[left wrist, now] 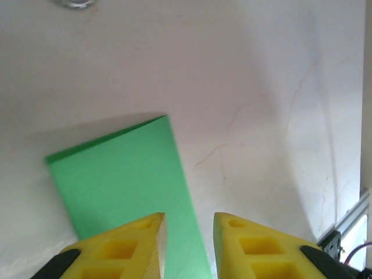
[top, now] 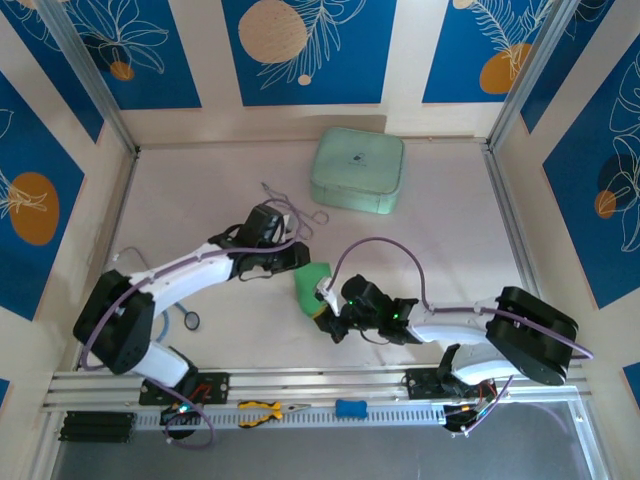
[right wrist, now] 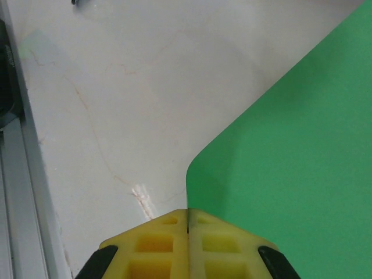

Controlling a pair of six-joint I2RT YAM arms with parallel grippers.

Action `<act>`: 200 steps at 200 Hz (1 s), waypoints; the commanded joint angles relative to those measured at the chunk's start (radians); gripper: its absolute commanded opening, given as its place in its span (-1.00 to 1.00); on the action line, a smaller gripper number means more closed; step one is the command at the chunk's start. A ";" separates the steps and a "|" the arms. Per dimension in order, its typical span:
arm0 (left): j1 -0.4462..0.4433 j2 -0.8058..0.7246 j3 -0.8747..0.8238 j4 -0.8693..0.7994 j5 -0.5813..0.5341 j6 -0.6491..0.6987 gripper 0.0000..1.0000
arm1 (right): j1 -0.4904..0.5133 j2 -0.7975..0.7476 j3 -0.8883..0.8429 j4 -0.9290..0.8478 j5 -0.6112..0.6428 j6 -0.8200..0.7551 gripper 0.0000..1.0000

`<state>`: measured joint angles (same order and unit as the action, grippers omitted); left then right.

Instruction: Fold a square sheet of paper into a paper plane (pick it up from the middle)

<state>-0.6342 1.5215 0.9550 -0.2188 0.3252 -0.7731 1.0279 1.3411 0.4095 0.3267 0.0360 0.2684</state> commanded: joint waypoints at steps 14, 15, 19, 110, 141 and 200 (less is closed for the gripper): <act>0.009 0.138 0.103 -0.025 0.115 0.078 -0.60 | 0.013 0.074 0.032 0.053 -0.065 0.043 -0.94; 0.009 0.141 0.105 -0.026 0.116 0.079 -0.60 | 0.013 0.075 0.033 0.054 -0.064 0.044 -0.94; 0.009 0.155 0.109 -0.030 0.118 0.083 -0.62 | 0.014 0.080 0.033 0.058 -0.066 0.047 -0.94; 0.010 0.325 0.083 -0.020 0.111 0.133 -0.78 | -0.028 0.101 0.029 0.082 -0.123 0.071 -0.94; 0.010 0.363 0.080 -0.019 0.102 0.158 -0.80 | -0.045 0.105 0.031 0.083 -0.153 0.077 -0.94; 0.007 0.394 0.059 -0.010 0.104 0.187 -0.83 | -0.109 0.139 0.050 0.065 -0.216 0.075 -0.94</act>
<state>-0.6323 1.8744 1.0424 -0.2092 0.4377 -0.6209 0.9413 1.4639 0.4278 0.3992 -0.1326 0.3347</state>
